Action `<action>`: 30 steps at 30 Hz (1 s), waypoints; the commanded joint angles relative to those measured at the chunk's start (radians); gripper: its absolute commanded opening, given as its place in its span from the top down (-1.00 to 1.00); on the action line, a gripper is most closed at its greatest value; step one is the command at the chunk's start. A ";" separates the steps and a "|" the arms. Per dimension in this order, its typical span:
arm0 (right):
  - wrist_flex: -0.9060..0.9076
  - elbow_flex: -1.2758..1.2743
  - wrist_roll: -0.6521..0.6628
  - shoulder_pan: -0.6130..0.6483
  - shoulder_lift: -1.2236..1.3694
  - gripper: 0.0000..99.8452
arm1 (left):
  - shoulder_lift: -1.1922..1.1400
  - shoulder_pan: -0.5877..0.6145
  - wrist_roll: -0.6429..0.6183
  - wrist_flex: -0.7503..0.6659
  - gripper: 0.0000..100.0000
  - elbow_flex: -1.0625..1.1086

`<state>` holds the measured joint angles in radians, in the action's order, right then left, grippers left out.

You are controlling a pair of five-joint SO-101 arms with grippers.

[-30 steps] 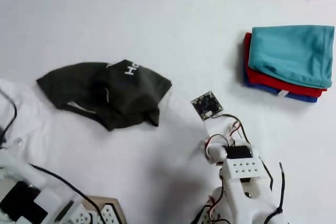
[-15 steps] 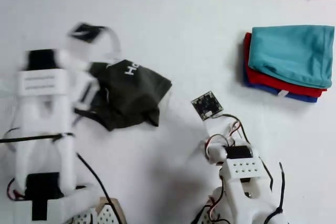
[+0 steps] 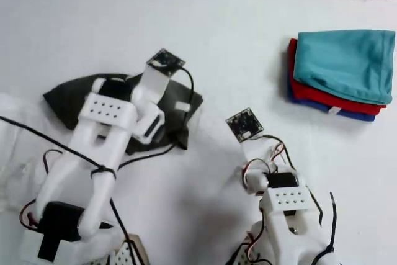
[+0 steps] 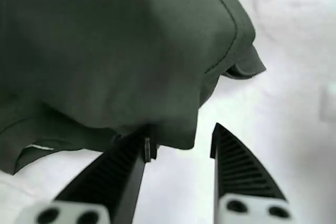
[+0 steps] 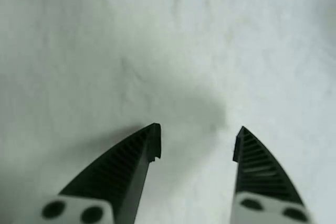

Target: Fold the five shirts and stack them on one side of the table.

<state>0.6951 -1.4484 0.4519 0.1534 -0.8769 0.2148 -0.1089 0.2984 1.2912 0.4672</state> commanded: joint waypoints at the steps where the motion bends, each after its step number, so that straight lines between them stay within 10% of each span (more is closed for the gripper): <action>1: -0.015 0.003 -0.006 -0.010 -0.027 0.54 | -0.014 -0.012 -0.003 -0.083 0.62 0.024; 8: -0.015 0.003 -0.006 -0.010 -0.025 0.54 | -0.239 0.034 -0.006 -0.101 0.64 -0.117; 12: -0.015 0.003 -0.006 -0.010 -0.025 0.54 | -0.256 0.054 -0.009 -0.006 0.96 -0.277; 21: -0.013 0.020 -0.008 -0.010 -0.028 0.54 | -0.172 0.063 -0.037 0.281 0.95 -0.618; 30: 0.116 0.232 -0.098 0.119 -0.019 0.54 | -0.166 0.305 -0.035 0.327 0.95 -0.855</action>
<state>0.7718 -1.3011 0.3705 0.1918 -0.8769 0.0000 0.1028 0.2708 1.6210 -0.3153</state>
